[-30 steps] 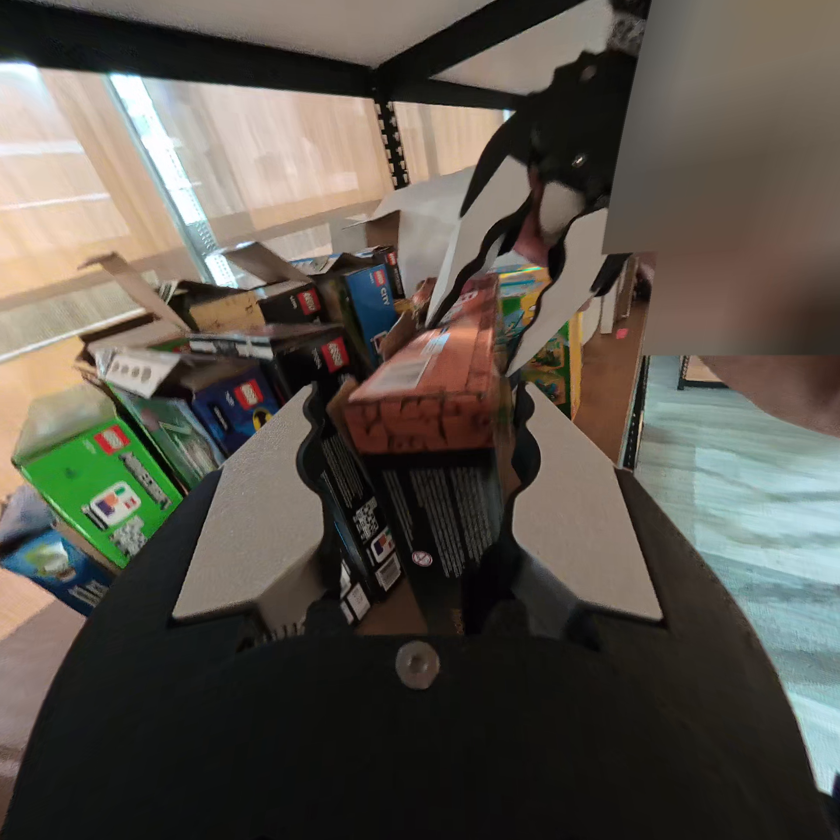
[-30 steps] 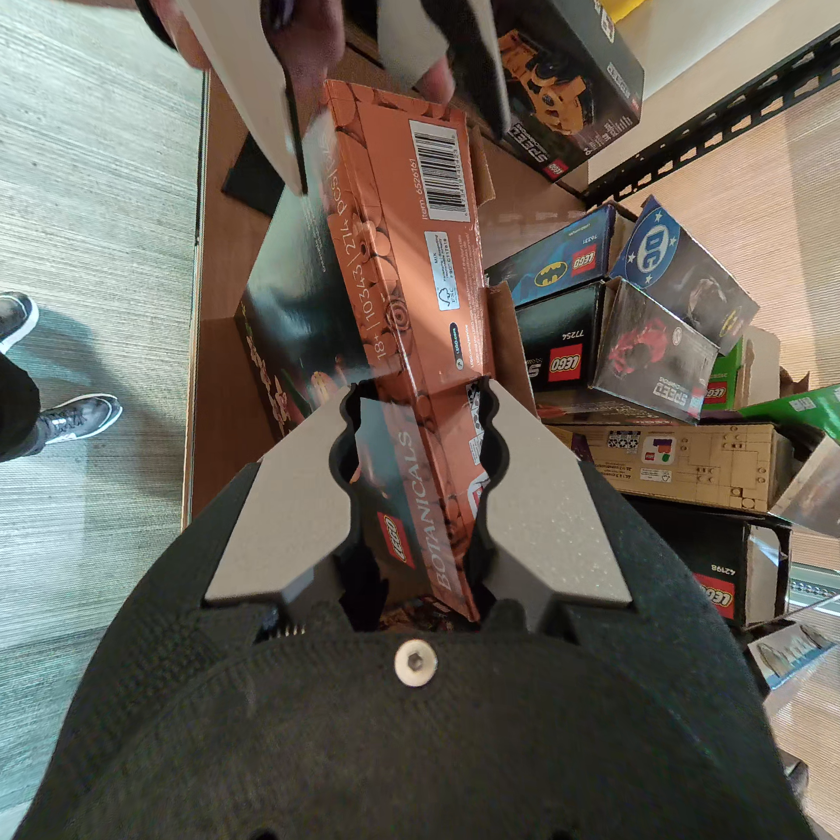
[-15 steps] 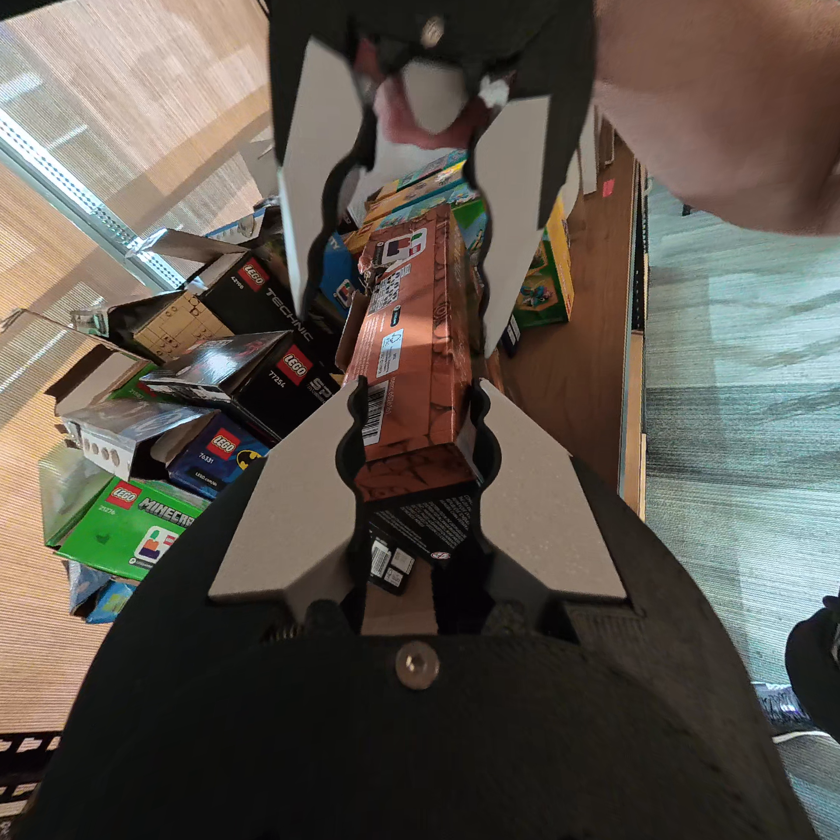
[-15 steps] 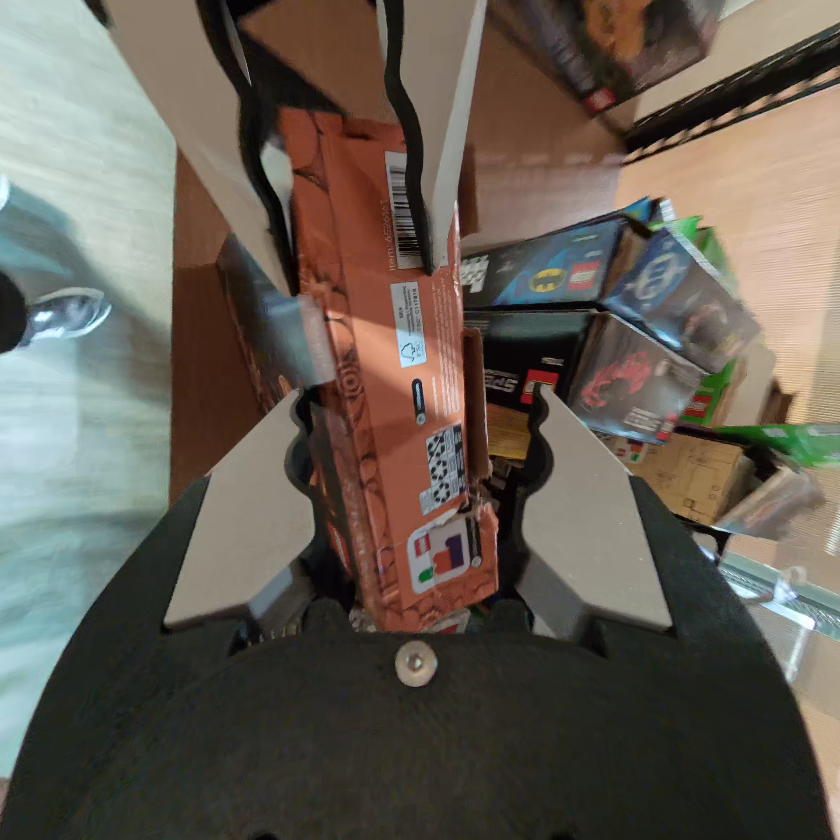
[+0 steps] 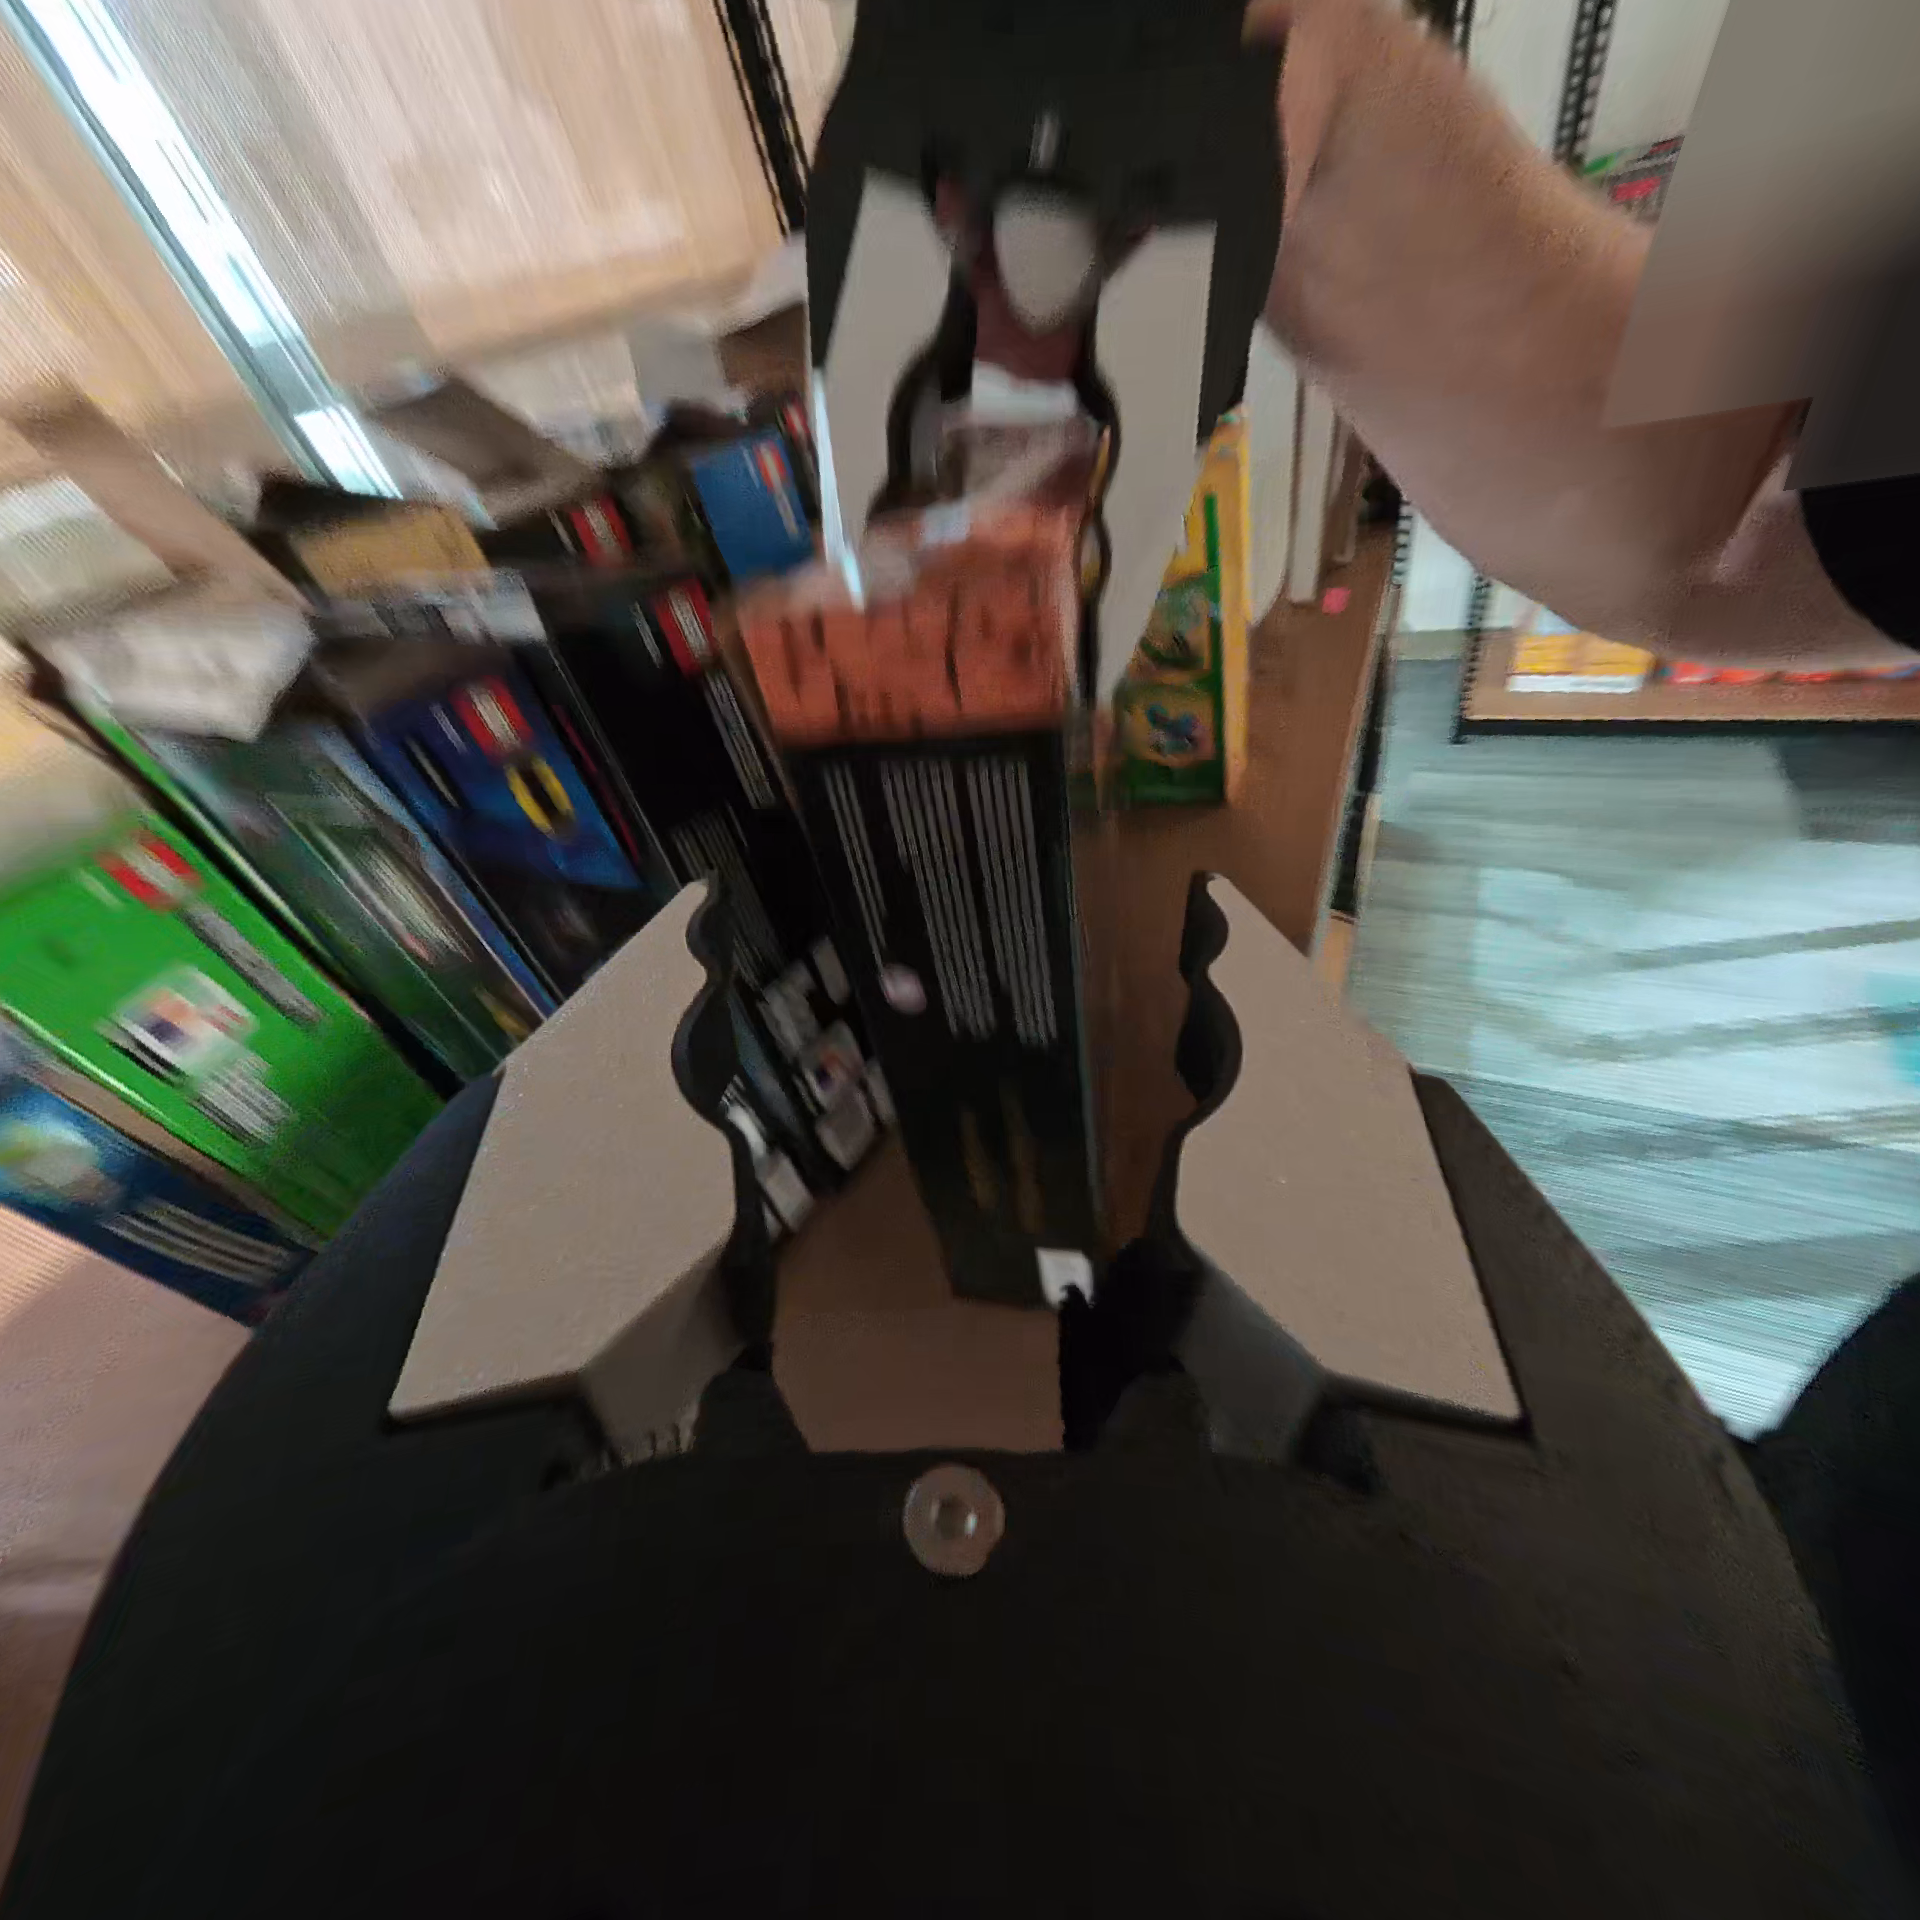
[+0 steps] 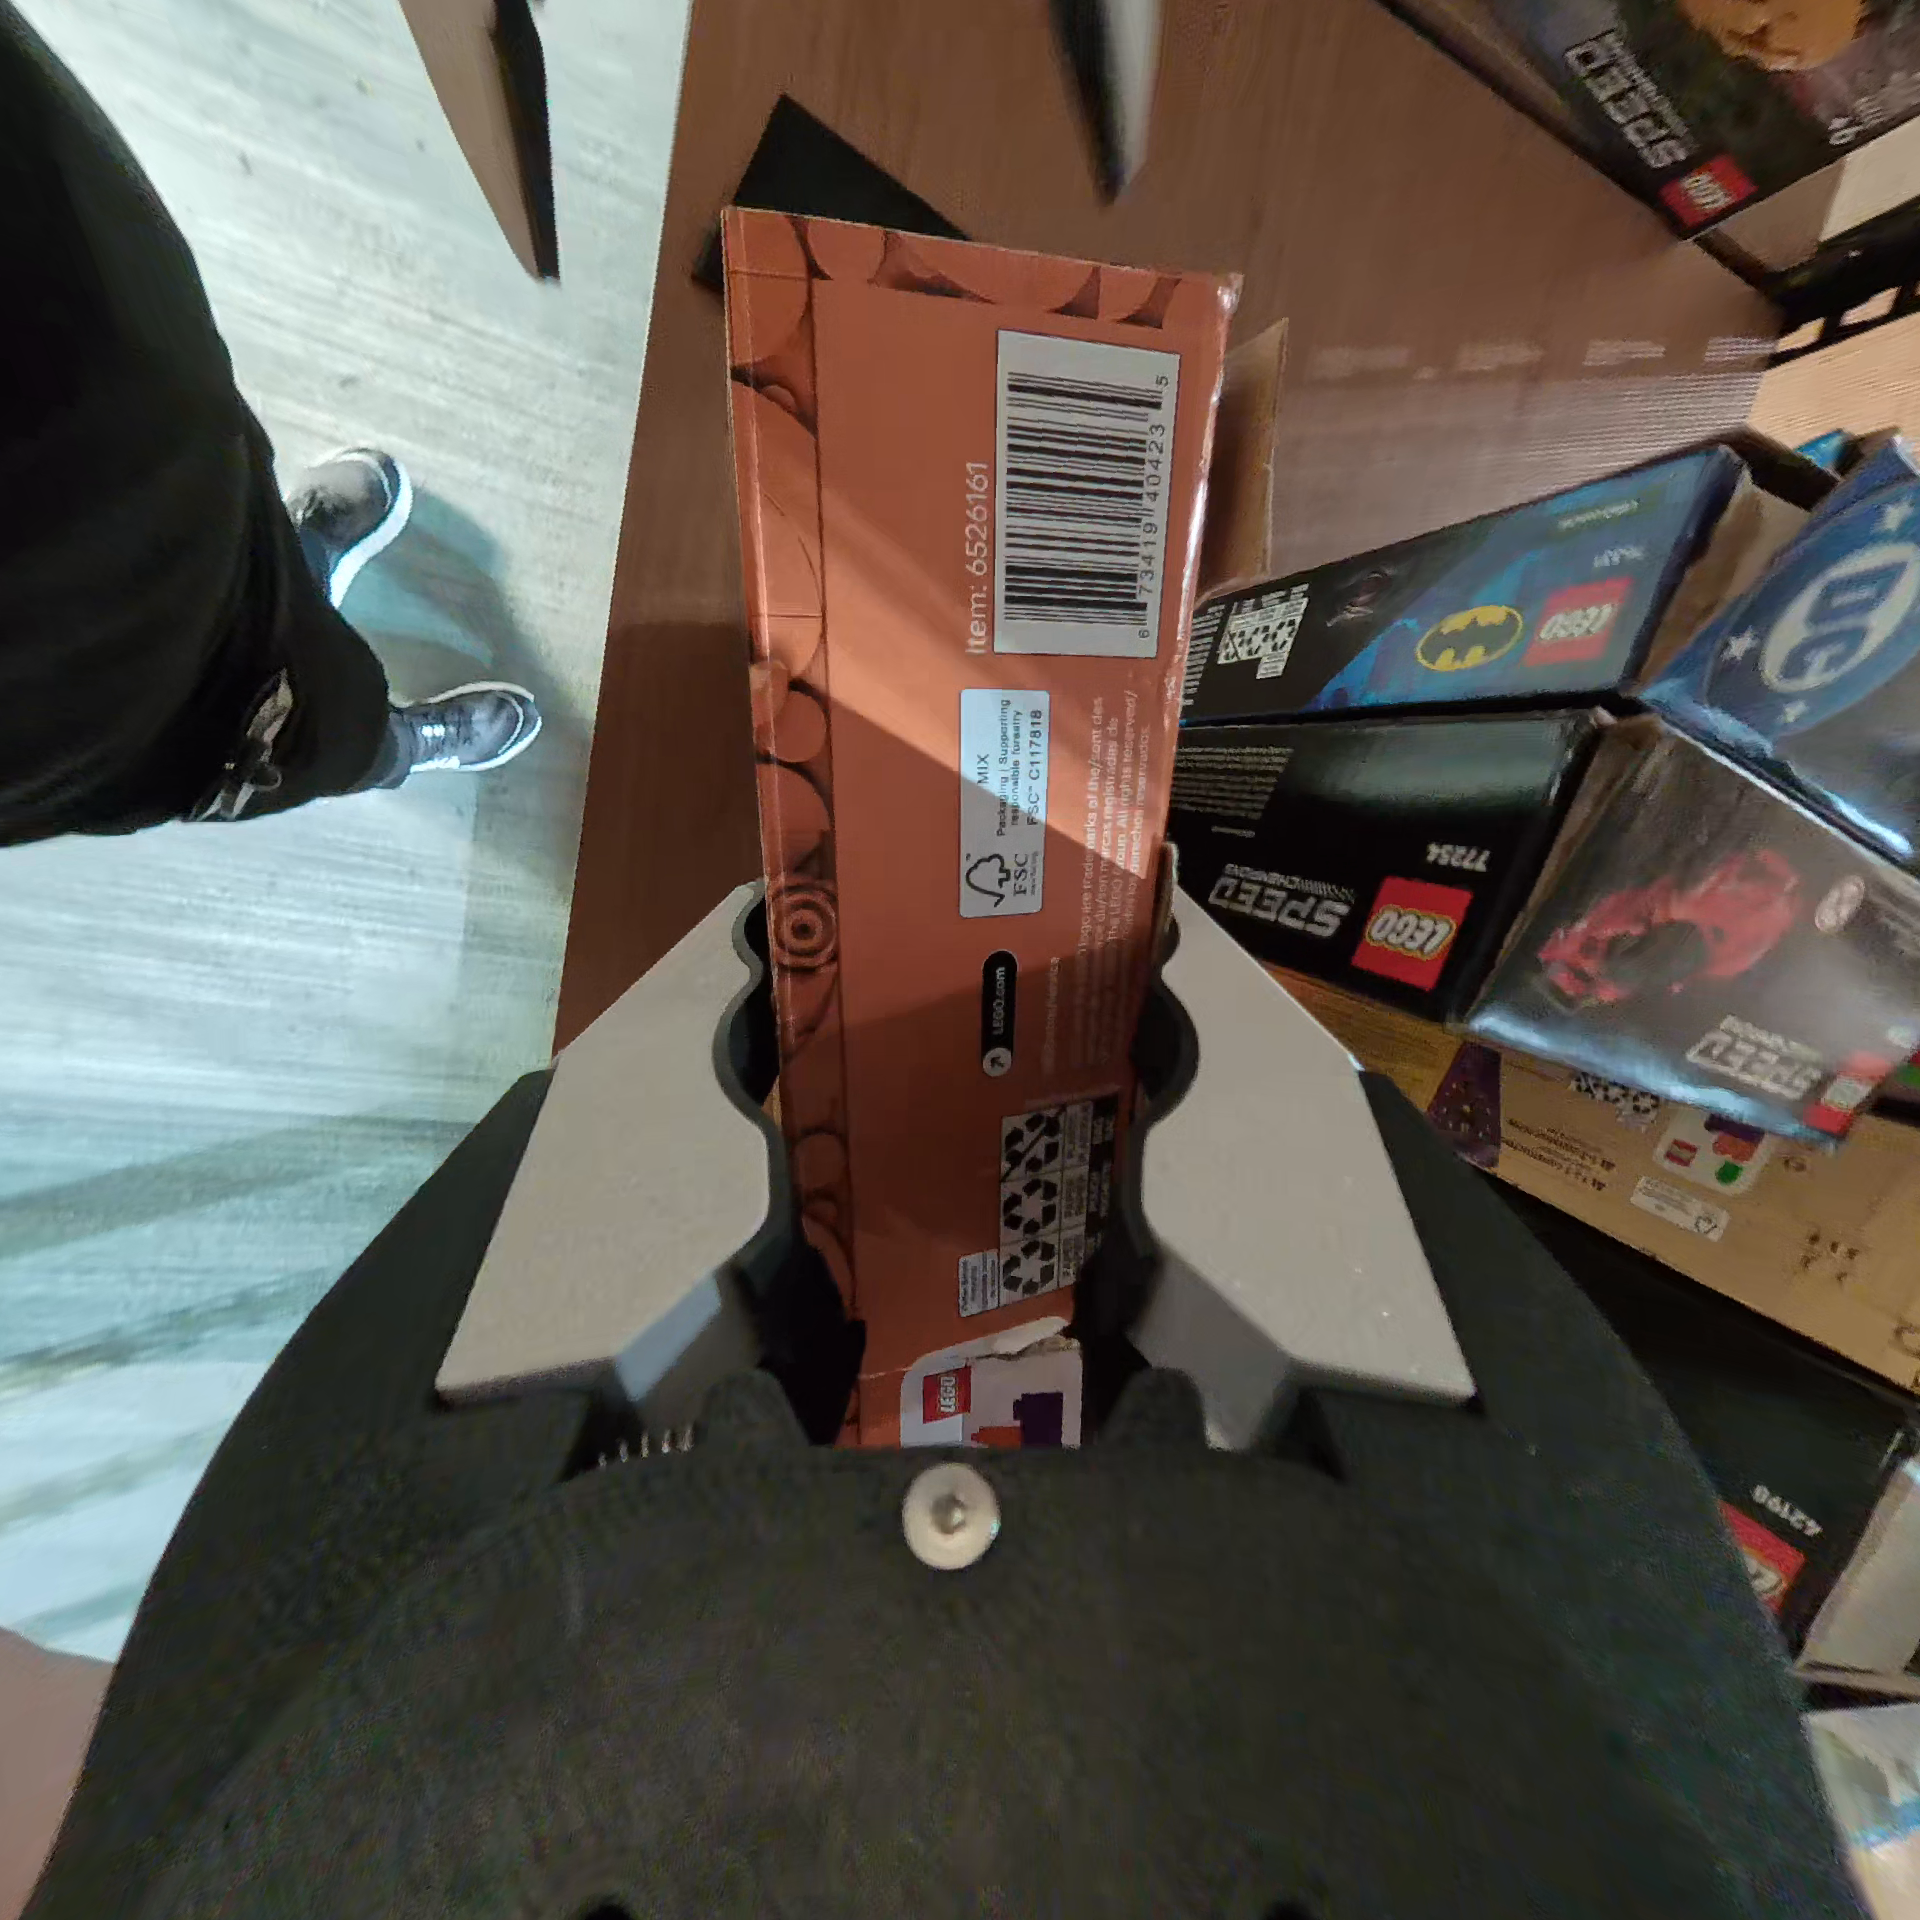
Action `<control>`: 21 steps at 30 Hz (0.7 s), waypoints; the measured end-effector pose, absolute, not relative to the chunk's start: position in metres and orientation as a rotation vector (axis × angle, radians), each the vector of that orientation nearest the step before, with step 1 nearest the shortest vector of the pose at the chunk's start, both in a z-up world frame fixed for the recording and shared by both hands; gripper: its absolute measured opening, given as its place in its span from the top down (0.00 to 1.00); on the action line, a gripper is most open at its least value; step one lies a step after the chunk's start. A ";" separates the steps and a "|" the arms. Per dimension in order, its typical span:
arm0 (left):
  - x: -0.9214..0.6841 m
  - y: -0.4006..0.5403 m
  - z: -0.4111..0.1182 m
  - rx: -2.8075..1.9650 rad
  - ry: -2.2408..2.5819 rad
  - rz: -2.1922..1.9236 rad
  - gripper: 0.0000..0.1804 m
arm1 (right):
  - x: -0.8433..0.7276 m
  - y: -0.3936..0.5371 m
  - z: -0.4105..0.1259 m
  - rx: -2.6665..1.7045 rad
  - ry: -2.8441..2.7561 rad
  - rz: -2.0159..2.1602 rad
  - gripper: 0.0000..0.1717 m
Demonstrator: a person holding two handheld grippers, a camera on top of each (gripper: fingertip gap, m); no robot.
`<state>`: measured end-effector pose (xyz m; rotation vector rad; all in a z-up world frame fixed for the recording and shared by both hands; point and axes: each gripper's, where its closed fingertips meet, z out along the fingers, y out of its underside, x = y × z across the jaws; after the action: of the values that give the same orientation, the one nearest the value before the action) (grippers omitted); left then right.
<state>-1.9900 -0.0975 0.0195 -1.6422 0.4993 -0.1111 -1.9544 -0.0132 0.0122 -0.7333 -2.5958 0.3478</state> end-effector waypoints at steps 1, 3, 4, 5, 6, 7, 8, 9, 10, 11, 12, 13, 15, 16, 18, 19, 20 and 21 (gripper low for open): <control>-1.992 -0.097 -0.001 -1.681 0.470 -0.172 0.52 | -1.953 -0.012 0.014 -0.740 -2.577 0.363 0.62; -1.994 -0.093 -0.035 -1.725 0.408 -0.273 0.51 | -1.950 -0.009 0.016 -0.763 -2.543 0.388 0.62; -1.995 -0.091 -0.049 -1.746 0.384 -0.304 0.50 | -1.948 -0.007 0.018 -0.777 -2.524 0.406 0.62; -1.997 -0.089 -0.063 -1.775 0.363 -0.304 0.49 | -1.947 -0.006 0.020 -0.794 -2.501 0.429 0.62; -1.997 -0.087 -0.073 -1.795 0.362 -0.301 0.49 | -1.946 -0.005 0.022 -0.807 -2.478 0.459 0.62; -1.997 -0.085 -0.081 -1.813 0.359 -0.294 0.49 | -1.945 -0.005 0.025 -0.816 -2.457 0.492 0.62; -1.998 -0.082 -0.089 -1.833 0.357 -0.280 0.49 | -1.944 -0.004 0.027 -0.832 -2.434 0.526 0.62; -1.998 -0.079 -0.096 -1.848 0.365 -0.278 0.48 | -1.943 -0.004 0.030 -0.847 -2.413 0.562 0.62; -1.995 -0.077 -0.103 -1.871 0.376 -0.290 0.48 | -1.943 -0.004 0.031 -0.857 -2.394 0.601 0.62; -1.995 -0.074 -0.110 -1.893 0.378 -0.289 0.47 | -1.942 -0.005 0.033 -0.865 -2.379 0.637 0.62; -1.996 -0.071 -0.113 -1.895 0.376 -0.274 0.48 | -1.941 -0.006 0.033 -0.866 -2.369 0.662 0.62; -1.997 -0.069 -0.114 -1.890 0.368 -0.282 0.50 | -1.940 -0.006 0.034 -0.869 -2.361 0.673 0.62; -1.998 -0.066 -0.116 -1.892 0.351 -0.331 0.53 | -1.937 -0.005 0.034 -0.876 -2.351 0.681 0.62; -1.997 -0.066 -0.117 -1.899 0.366 -0.335 0.57 | -1.935 -0.007 0.034 -0.874 -2.348 0.696 0.62; -1.997 -0.067 -0.116 -1.898 0.397 -0.338 0.59 | -1.931 -0.007 0.035 -0.884 -2.326 0.712 0.62; -1.996 -0.068 -0.114 -1.903 0.414 -0.345 0.60 | -1.929 -0.008 0.036 -0.891 -2.308 0.732 0.62; -1.996 -0.070 -0.111 -1.905 0.438 -0.340 0.60 | -1.926 -0.008 0.037 -0.900 -2.281 0.757 0.62; -1.998 -0.071 -0.106 -1.903 0.450 -0.333 0.60 | -1.923 -0.007 0.038 -0.909 -2.246 0.788 0.62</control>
<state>-1.9981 -0.0713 -0.1058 -1.9034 0.4498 -0.3332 -1.9232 -0.0072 0.0383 -0.9087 -2.2462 0.7875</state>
